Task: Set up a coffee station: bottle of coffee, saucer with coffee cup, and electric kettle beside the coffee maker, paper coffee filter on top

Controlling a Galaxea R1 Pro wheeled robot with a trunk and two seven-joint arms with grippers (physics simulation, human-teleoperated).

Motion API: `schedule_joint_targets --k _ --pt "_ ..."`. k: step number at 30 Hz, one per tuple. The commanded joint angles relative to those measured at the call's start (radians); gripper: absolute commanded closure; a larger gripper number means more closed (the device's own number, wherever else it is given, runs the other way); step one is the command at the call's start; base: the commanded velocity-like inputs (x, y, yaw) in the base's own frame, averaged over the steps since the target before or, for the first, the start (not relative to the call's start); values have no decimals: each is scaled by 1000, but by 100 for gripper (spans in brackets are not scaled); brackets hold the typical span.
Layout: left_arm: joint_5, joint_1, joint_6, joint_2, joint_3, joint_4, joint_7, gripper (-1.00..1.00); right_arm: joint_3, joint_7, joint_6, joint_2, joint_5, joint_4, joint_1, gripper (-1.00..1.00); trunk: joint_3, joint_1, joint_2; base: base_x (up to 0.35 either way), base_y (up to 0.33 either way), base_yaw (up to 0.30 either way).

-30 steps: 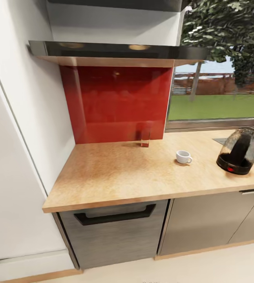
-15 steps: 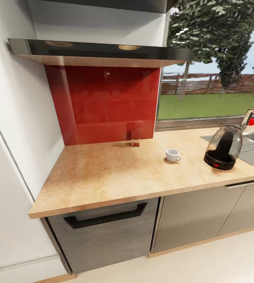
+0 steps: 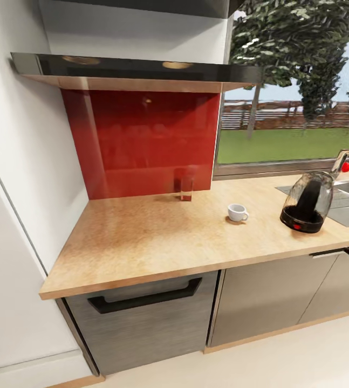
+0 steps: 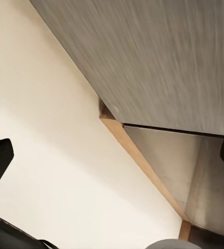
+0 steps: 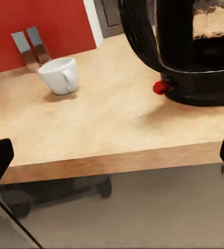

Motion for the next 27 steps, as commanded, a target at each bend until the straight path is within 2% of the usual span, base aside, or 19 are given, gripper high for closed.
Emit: schedule_joint_targets --k 1,3,4,5,7,8,9,11,12,13,16,21,22,23,25,27 --pt "10 1 4 0 -8 -1 -2 -100 -2 -21 19 13 -16 -36 -1 -100 -1 0 0 0 0 0" --pt "10 1 4 0 -8 -1 -2 -100 -3 -82 34 38 -29 -111 -1 -100 -1 0 0 0 0 0" --pt "10 1 4 0 -9 -1 -2 -100 -4 -158 43 61 -39 -180 -1 -100 -1 0 0 0 0 0" --pt "10 1 4 0 -8 -1 -2 -100 -2 -275 62 95 -48 -264 -1 -100 -1 0 0 0 0 0" --pt "10 1 4 0 -7 -1 -2 -100 1 -344 88 124 -52 -318 -3 -100 -1 0 0 0 0 0" --pt "10 1 4 0 -7 -1 -2 -100 1 -344 88 124 -52 -318 -3 -100 -1 0 0 0 0 0" --pt "10 1 3 1 -7 -1 -2 -100 3 -406 114 155 -55 -356 -14 -100 -1 0 0 0 0 0" --pt "10 1 3 1 -7 -1 -2 -100 4 -465 122 169 -56 -369 -26 -100 -1 0 0 0 0 0" --pt "10 1 3 1 -7 -1 -2 -100 8 -525 127 182 -57 -376 -42 -100 -1 0 0 0 0 0" --pt "10 1 3 1 -7 -1 -2 -100 14 -542 129 186 -57 -378 -49 -100 -1 0 0 0 0 0" --pt "10 1 3 1 -7 -1 -2 -100 75 -614 133 202 -56 -382 -91 -100 -1 0 0 0 0 0" --pt "10 1 3 1 -7 -3 -2 -100 113 -688 135 216 -56 -384 -112 -100 -1 0 0 0 0 0" --pt "10 1 3 1 -7 -3 -1 -100 119 -718 135 230 -55 -384 -118 -100 -1 0 0 0 0 0" --pt "10 1 3 1 -7 -3 -2 -100 127 -761 136 262 -51 -385 -133 -100 -1 0 0 0 0 0" --pt "10 1 3 1 -8 -3 -2 -100 133 -789 136 281 -49 -385 -145 -100 -1 0 0 0 0 0" --pt "10 1 3 1 -8 -3 -2 -100 179 -847 136 299 -47 -390 -165 -100 -1 0 0 0 0 0"
